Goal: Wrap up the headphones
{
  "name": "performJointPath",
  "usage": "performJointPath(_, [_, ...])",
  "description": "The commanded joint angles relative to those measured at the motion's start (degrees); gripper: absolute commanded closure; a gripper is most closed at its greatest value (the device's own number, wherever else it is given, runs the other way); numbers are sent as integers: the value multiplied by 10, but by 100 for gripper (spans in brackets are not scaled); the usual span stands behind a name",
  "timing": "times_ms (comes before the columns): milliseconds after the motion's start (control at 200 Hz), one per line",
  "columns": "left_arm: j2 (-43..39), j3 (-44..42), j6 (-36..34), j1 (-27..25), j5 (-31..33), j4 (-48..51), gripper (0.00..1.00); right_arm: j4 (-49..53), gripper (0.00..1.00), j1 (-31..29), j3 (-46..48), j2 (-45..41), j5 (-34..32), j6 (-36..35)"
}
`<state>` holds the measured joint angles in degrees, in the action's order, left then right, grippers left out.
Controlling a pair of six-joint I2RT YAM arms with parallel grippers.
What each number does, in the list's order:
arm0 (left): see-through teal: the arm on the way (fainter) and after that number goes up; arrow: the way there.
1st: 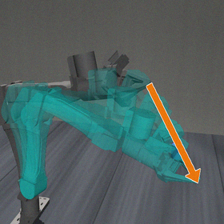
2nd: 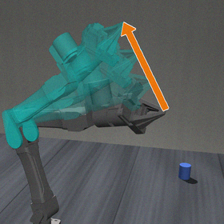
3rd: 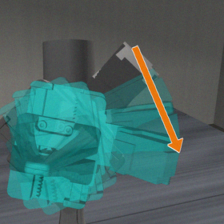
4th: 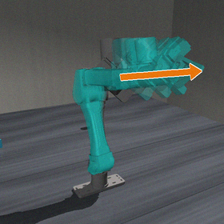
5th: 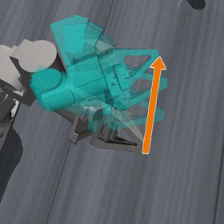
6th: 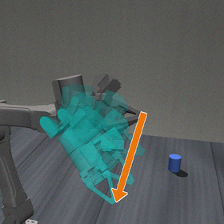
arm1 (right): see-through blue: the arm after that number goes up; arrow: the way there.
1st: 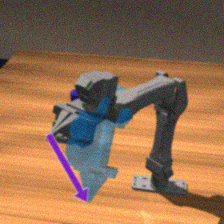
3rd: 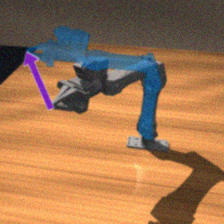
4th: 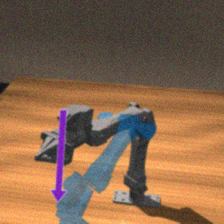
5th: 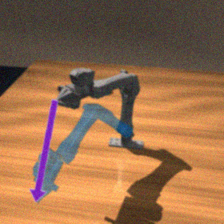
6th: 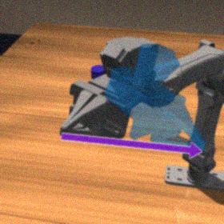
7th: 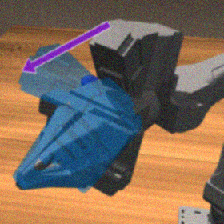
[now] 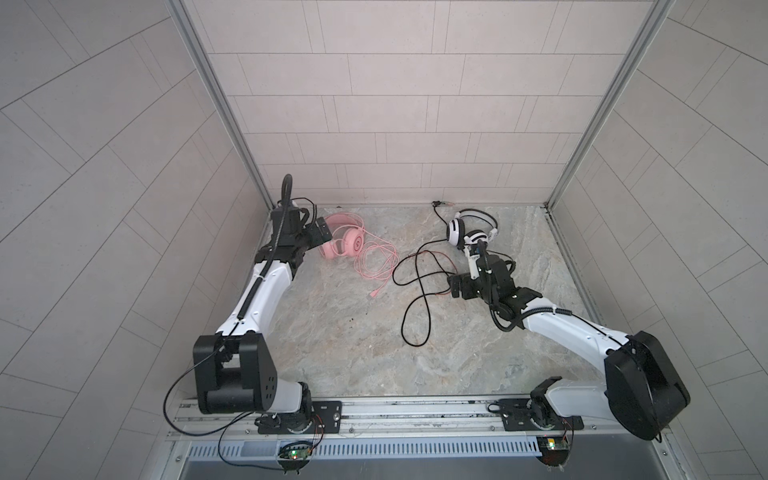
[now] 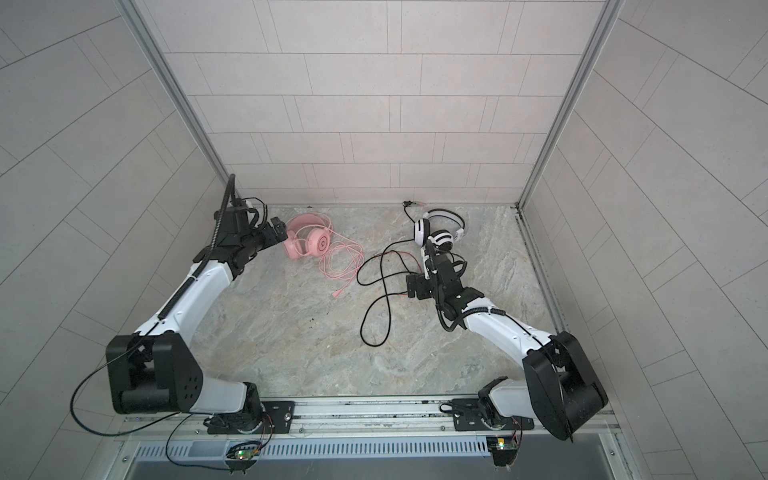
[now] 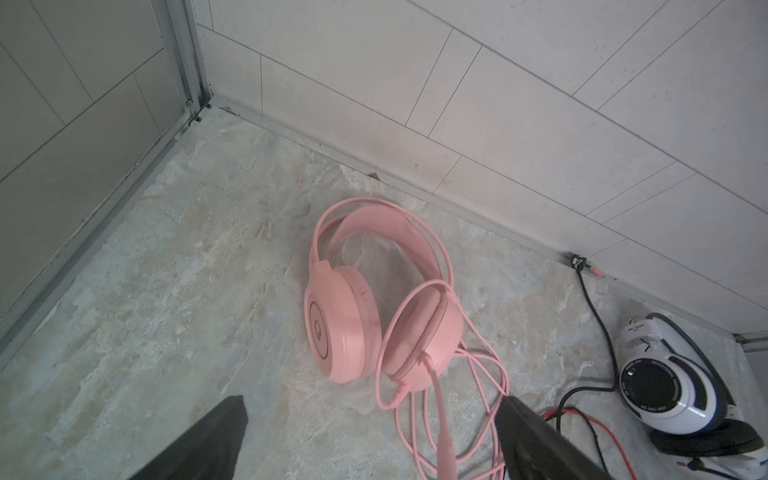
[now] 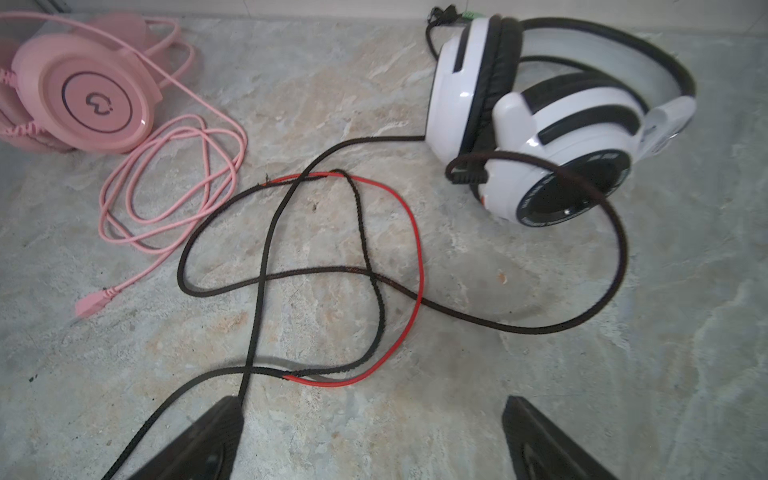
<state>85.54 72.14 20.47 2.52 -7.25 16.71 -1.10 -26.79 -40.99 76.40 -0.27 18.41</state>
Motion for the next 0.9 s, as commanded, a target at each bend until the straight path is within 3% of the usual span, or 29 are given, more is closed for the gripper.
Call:
performJointPath(0, [78, 94, -66, 4, -19, 170, 0, -47, 2, -23, 15, 13, -6, 0])
performJointPath(125, [217, 248, -121, 17, -39, 264, 0, -62, 3, -44, 20, 24, 17, -10])
performJointPath(280, [392, 459, -168, 32, -137, 370, 0, -49, 4, -53, 16, 10, 3, -14])
performJointPath(380, [495, 594, -189, 33, -134, 423, 2, -48, 3, -53, 21, 3, -7, -14])
performJointPath(485, [579, 691, -165, 32, -123, 447, 7, -49, 3, -52, 20, 6, -3, -15])
performJointPath(575, [616, 723, -139, 32, -137, 446, 15, -46, 4, -53, 15, 14, 2, -15])
performJointPath(791, [613, 671, -121, 33, -150, 422, 39, -39, 4, -53, 7, 24, -2, -18])
performJointPath(891, [585, 629, -112, 41, -139, 428, 59, -39, 4, -53, 9, 21, -3, -18])
